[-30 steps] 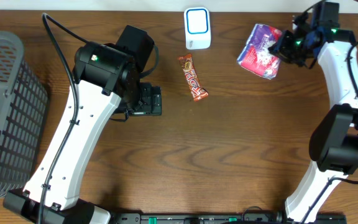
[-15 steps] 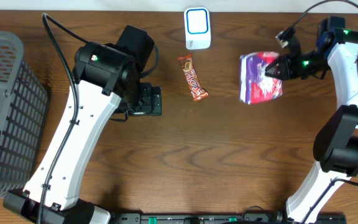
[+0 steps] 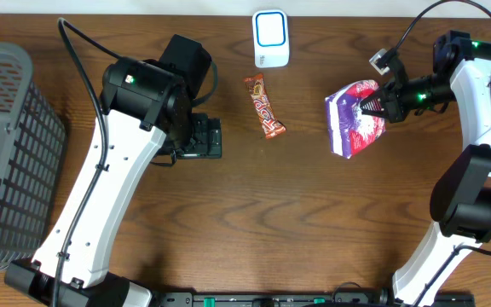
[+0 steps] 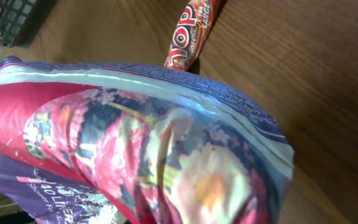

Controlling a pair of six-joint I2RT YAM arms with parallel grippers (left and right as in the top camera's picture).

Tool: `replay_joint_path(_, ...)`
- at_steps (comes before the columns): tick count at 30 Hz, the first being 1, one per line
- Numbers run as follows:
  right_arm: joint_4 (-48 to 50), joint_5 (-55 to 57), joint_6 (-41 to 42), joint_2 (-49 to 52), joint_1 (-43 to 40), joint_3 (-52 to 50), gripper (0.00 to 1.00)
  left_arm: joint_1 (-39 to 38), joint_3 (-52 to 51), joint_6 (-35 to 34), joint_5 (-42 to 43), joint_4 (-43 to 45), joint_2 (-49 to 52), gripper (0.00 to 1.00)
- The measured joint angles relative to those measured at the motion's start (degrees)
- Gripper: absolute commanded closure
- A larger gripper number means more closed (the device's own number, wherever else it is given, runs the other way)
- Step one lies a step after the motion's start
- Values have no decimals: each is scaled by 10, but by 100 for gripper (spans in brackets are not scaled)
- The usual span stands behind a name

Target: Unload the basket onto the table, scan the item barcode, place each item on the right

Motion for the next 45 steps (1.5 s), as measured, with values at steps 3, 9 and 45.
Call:
replay_joint_path(3,-24,6,-27,0,10,-1,99,0,0,0,0,0,0,2)
replay_joint_path(9,-20,32,-107,-6,71,-62,99,0,0,0,0,0,0,2)
replay_joint_path(45,-170,-207,-21,-7,145,-171,99,0,0,0,0,0,0,2)
